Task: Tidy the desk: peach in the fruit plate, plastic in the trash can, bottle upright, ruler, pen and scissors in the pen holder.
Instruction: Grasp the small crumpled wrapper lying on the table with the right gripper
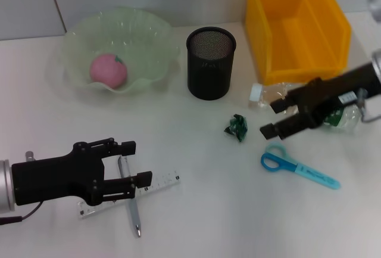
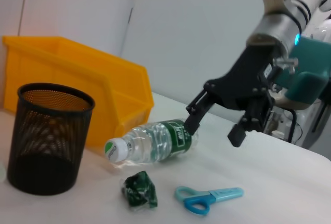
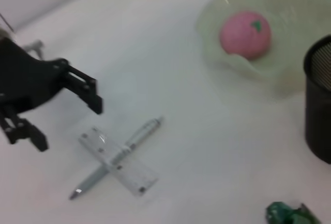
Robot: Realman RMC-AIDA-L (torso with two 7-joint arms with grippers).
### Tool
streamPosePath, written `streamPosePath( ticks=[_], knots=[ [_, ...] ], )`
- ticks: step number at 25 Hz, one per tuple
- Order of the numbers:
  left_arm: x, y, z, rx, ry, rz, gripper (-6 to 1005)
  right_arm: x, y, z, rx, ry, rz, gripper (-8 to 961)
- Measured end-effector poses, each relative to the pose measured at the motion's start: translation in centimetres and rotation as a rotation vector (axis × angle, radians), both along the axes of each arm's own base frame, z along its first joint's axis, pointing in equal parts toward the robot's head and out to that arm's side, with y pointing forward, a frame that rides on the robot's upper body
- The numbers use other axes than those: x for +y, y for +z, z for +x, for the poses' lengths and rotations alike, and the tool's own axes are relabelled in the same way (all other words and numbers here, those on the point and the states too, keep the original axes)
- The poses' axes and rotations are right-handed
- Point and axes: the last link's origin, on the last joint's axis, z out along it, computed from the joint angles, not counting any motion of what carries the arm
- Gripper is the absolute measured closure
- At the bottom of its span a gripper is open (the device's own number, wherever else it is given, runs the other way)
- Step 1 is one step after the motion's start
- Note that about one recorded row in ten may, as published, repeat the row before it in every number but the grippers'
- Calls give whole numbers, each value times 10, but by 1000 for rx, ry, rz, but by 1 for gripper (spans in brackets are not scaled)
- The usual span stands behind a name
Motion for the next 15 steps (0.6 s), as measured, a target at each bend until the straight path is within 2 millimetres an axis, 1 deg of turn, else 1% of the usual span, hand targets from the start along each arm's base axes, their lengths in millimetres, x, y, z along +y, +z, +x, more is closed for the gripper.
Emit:
streamPosePath(
  ticks=[5,6,7,8,11,12,13,15],
  knots=[
    [2,0,-1,4,11,16,220,20,-8,-28,-141,-15,-27,153],
    [2,0,-1,3,13,19,220,23,-12,-33,-176,-12,-34,155],
    [3,1,-1,2,14,22,221,26,-21,-41,-236,6,-46,157],
    [3,1,-2,2,16,25,221,26,-21,-41,-236,6,-46,159],
    [4,2,-3,2,21,32,221,31,-36,-50,-334,51,-40,164],
    [4,3,-3,2,22,33,221,34,-46,-54,-383,83,-26,166],
    [4,3,-3,2,22,33,221,34,-46,-54,-383,83,-26,168],
    [4,3,-3,2,24,37,222,36,-55,-56,-425,110,-15,172]
  ],
)
